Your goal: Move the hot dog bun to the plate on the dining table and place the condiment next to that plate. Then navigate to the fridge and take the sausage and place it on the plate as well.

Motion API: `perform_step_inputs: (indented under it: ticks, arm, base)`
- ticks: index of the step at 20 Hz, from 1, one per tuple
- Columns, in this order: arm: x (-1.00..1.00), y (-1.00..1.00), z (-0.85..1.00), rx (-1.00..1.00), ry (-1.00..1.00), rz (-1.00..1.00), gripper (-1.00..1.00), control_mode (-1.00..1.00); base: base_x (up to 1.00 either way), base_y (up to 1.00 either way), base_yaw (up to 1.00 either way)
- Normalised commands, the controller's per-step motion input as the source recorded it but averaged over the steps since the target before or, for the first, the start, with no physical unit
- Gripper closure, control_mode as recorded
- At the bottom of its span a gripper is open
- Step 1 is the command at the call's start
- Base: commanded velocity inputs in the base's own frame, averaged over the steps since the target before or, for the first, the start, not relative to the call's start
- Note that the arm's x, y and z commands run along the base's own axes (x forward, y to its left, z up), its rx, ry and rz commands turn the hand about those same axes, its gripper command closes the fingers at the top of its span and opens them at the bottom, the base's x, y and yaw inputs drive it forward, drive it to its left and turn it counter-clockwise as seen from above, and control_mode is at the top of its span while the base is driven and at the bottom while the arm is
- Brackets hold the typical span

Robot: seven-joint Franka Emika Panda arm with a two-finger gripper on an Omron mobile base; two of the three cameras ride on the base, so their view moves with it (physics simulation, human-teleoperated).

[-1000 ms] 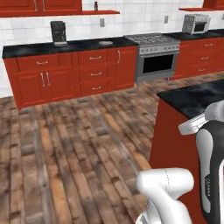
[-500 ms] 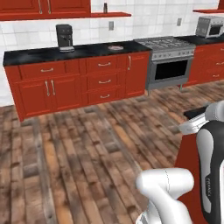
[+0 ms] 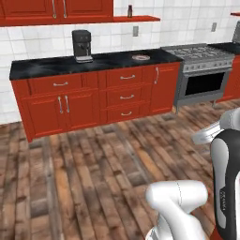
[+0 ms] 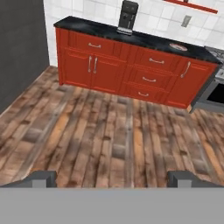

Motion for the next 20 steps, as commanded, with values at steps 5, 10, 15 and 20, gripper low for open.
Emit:
perform_step_inputs:
  ticks: [5, 10, 15, 20]
  arm:
    - [0.0, 0.0, 0.0, 0.0, 0.0, 0.0, -1.0, 1.0]
    - [0.0, 0.0, 0.0, 0.0, 0.0, 0.0, -1.0, 1.0]
    - [0.0, 0.0, 0.0, 0.0, 0.0, 0.0, -1.0, 1.0]
    - [0.0, 0.0, 0.0, 0.0, 0.0, 0.0, -1.0, 1.0]
  base:
    - [1.0, -0.3, 0.08]
    - [1.0, -0.36, 0.07]
    - [1.0, -0.51, 0.11]
    - [1.0, -0.55, 0.13]
